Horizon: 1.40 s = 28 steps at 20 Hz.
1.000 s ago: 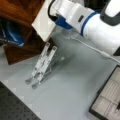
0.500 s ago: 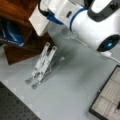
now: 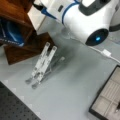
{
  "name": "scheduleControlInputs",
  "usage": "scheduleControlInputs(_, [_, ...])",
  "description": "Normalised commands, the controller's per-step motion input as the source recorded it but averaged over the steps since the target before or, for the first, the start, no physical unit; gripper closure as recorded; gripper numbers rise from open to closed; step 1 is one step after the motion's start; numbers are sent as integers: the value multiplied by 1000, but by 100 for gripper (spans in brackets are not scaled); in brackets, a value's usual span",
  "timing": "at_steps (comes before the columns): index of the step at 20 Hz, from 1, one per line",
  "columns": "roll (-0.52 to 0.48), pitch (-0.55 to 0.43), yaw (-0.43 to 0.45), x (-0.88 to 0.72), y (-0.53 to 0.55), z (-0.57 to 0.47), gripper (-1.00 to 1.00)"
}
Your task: Open the box. Pick up the pen. Place the pen in the box. Pick up the book. Place the book on the shelf.
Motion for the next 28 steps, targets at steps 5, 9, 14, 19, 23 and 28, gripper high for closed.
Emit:
scheduleControlInputs(5, [-29, 22, 114, -273, -341, 250, 100])
scheduleControlInputs(9, [-14, 14, 129, -189, -233, 164, 100])
scheduleControlInputs(14, [-16, 37, 178, -190, -172, 106, 100])
scheduleControlInputs(19, [-39, 33, 243, -273, -286, 23, 100])
scheduleControlInputs(23, [-20, 6, 292, -264, -352, 42, 100])
scheduleControlInputs(28, [-2, -4, 295, -245, -249, 91, -100])
